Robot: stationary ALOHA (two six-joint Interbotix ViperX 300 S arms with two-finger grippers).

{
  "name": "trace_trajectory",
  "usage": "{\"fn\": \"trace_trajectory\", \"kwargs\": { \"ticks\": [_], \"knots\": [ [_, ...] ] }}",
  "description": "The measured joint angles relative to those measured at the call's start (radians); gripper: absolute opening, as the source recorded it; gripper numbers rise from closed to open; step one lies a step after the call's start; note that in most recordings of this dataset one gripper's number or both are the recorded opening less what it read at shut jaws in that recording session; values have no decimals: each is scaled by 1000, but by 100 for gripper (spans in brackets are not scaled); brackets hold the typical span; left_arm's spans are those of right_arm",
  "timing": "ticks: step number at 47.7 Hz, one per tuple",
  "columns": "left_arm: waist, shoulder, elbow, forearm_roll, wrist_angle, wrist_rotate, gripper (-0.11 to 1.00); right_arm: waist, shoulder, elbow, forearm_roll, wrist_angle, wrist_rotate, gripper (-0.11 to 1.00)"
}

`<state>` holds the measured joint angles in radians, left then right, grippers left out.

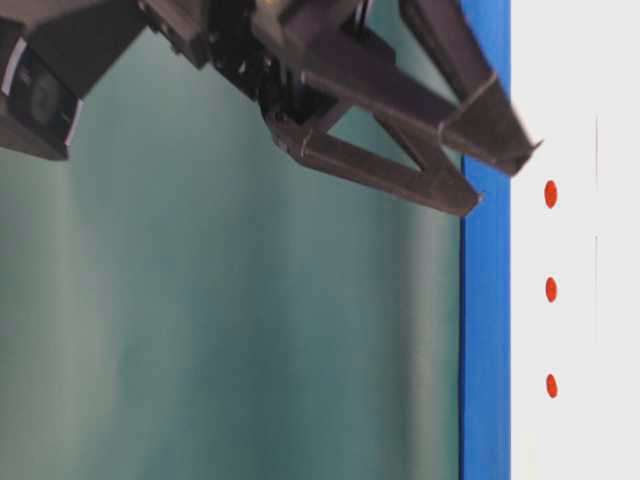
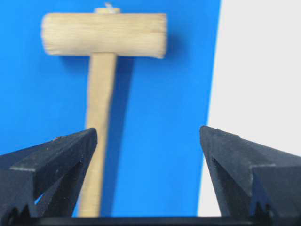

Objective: Hit the mark with a hammer.

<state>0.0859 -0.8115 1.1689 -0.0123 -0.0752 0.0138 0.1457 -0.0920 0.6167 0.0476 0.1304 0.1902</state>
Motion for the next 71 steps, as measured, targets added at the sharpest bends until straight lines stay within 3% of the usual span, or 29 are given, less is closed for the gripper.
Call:
{"fn": "trace_trajectory", "kwargs": {
  "ticks": [17,30,44,53,59,71],
  "knots": [
    [-6,-40,9,0,26,3,82,-110,-121,78,-67,12,2,83],
    [-18,-149,31,0,107,6,82,-163,-399,250,-109,20,0,83],
    [-21,-273,75,0,149,14,82,-190,-795,459,-115,38,-2,83],
    [-35,-325,100,0,176,15,82,-195,-963,572,-117,40,-2,83],
    [-55,-356,115,0,181,18,82,-195,-1025,647,-117,20,-2,83],
    [-64,-411,163,2,181,17,82,-195,-1040,764,-114,-140,6,83]
  ]
}}
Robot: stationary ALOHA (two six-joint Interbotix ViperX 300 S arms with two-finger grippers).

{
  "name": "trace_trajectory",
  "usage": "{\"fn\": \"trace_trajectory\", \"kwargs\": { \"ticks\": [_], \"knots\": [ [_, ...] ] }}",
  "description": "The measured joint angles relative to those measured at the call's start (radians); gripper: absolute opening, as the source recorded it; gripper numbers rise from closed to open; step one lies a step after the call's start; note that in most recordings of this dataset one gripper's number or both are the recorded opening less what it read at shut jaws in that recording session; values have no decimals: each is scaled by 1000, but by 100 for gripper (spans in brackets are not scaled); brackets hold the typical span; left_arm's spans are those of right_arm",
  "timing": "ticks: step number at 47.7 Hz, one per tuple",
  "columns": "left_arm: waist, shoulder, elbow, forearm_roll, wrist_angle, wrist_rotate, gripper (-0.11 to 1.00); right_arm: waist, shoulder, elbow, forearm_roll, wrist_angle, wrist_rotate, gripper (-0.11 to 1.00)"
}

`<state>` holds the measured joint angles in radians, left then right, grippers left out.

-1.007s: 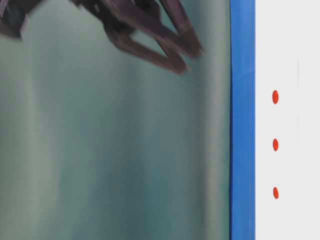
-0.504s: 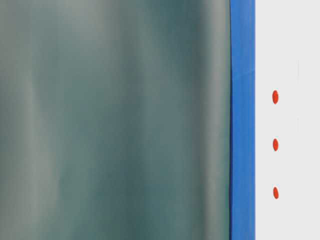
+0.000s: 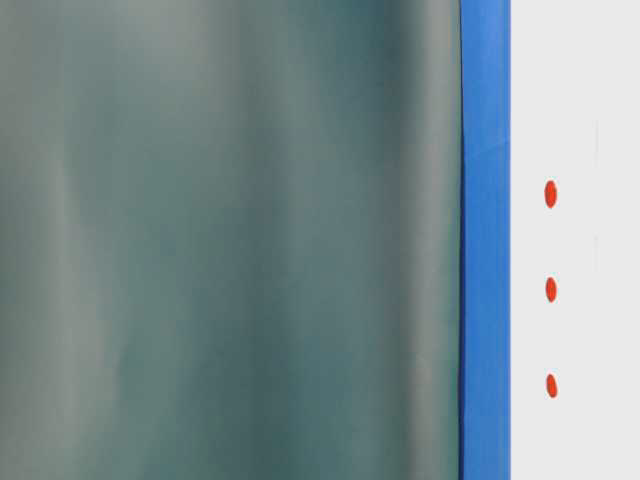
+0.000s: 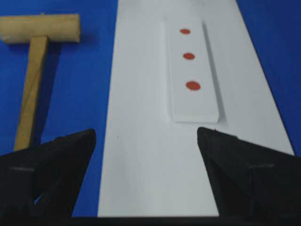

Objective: Hit the mark with a hammer.

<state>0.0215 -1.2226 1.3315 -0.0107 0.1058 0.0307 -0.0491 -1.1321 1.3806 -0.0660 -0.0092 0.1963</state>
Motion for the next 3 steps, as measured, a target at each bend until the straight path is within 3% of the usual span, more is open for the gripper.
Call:
{"fn": "trace_trajectory", "kwargs": {
  "ticks": [3],
  "knots": [
    [0,-6,6,2,0,0,82,0,9,9,2,-26,0,83]
  ]
}}
